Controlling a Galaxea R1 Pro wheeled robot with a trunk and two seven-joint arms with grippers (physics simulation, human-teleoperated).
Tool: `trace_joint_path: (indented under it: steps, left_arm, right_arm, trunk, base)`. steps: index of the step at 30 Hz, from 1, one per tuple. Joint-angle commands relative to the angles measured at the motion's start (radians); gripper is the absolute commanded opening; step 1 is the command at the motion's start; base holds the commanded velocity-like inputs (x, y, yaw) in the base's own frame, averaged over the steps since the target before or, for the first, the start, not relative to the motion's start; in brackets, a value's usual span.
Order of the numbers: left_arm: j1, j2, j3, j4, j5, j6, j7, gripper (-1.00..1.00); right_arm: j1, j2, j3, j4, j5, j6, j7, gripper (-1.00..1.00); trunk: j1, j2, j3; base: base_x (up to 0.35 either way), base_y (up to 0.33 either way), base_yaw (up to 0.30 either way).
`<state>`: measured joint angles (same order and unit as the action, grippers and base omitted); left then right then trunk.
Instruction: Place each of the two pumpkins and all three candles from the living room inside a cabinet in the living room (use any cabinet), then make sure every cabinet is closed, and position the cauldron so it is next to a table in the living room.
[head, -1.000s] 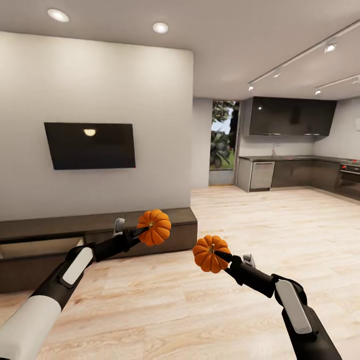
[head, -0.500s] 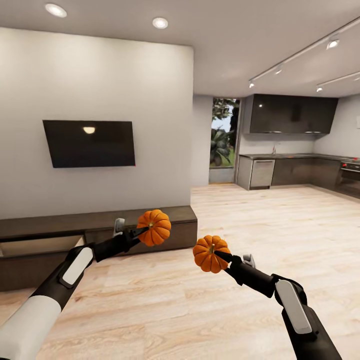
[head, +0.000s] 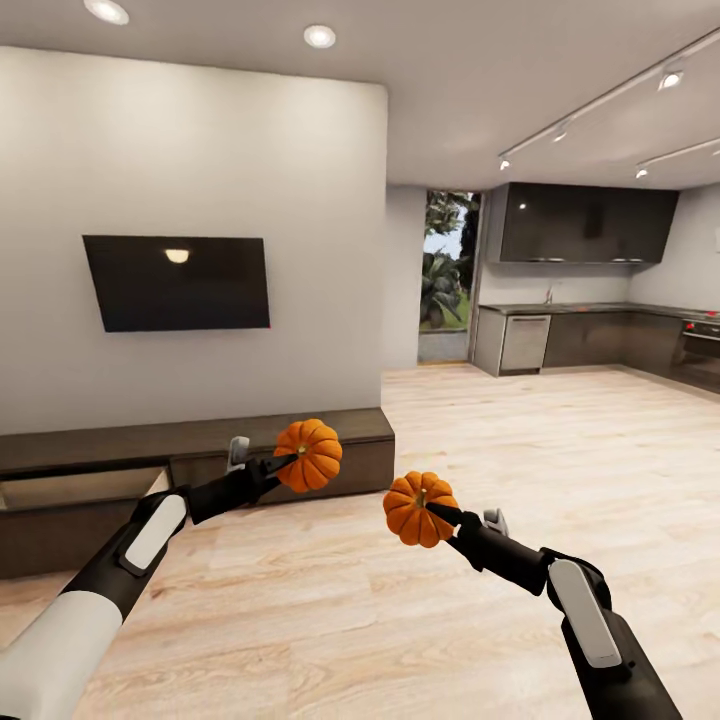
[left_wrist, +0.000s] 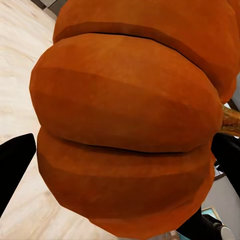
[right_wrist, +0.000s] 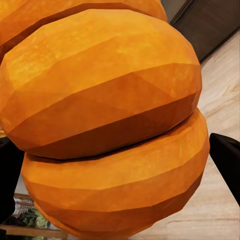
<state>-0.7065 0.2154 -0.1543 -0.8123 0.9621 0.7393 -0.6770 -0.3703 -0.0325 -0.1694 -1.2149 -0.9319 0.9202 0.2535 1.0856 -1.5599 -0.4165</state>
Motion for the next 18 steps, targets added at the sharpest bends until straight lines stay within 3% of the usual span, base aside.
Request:
trace_joint_path:
  steps: [1, 10, 18]
  left_arm:
    - [-0.001, 0.001, -0.002, 0.0, 0.009, 0.006, 0.001, -1.0]
    - [-0.001, 0.001, -0.002, 0.0, 0.009, 0.006, 0.001, -1.0]
    - [-0.001, 0.001, -0.002, -0.001, 0.009, 0.006, 0.001, -1.0]
  right_arm:
    - [-0.001, 0.0, -0.002, 0.0, 0.005, 0.005, 0.009, -1.0]
    - [-0.001, 0.0, -0.001, -0.001, 0.005, 0.005, 0.009, -1.0]
    - [-0.002, 0.0, 0.001, -0.001, 0.005, 0.005, 0.005, -1.0]
  trunk:
    - [0.0, -0.001, -0.002]
    - [0.0, -0.001, -0.01]
    - [0.0, -0.001, -0.016]
  base:
    - [0.0, 0.0, 0.0]
    - [0.0, 0.0, 0.025]
    - [0.0, 0.0, 0.208]
